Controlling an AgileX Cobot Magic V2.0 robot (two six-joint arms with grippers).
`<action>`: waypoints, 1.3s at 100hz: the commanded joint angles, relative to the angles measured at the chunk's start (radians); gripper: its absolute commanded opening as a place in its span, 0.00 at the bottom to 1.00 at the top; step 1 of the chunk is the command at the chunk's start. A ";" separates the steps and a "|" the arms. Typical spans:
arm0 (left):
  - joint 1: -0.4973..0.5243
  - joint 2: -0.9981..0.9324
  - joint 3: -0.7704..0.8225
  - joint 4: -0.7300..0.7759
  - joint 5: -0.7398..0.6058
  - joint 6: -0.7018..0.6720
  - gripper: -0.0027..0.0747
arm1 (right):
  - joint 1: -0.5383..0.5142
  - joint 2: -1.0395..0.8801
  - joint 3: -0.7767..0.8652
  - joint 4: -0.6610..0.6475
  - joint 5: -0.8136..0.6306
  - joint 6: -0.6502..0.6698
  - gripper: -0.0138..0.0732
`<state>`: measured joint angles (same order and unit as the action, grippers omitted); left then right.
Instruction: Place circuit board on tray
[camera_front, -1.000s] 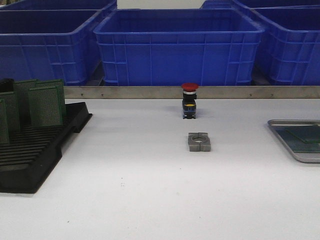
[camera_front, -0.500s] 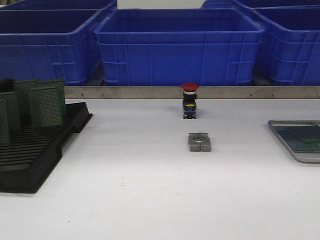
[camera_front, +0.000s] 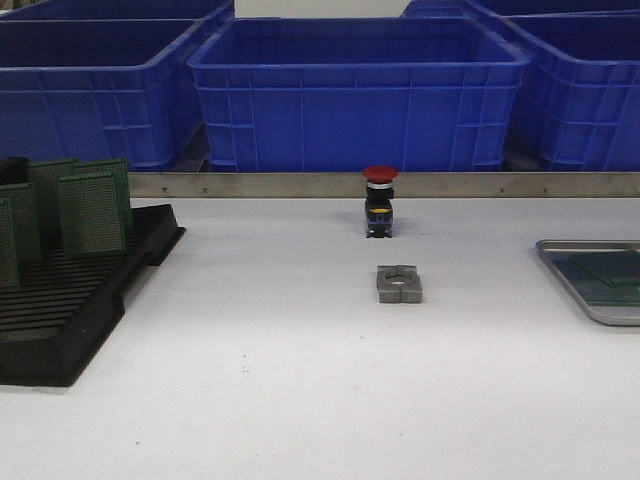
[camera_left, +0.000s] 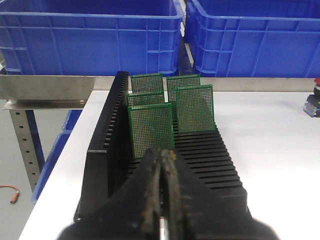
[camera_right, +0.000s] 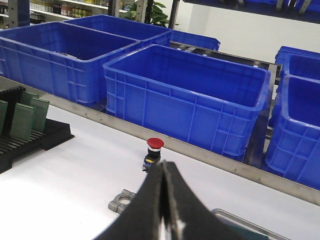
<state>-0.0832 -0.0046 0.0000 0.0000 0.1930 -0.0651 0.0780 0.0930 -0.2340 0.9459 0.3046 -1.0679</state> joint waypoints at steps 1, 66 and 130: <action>0.001 -0.031 0.048 0.000 -0.077 -0.010 0.01 | 0.001 0.014 -0.028 0.014 -0.044 -0.005 0.09; 0.001 -0.031 0.048 0.000 -0.077 -0.010 0.01 | -0.129 0.014 0.083 -0.562 -0.305 0.578 0.09; 0.001 -0.031 0.048 0.000 -0.077 -0.010 0.01 | -0.189 -0.131 0.250 -1.027 -0.373 1.083 0.09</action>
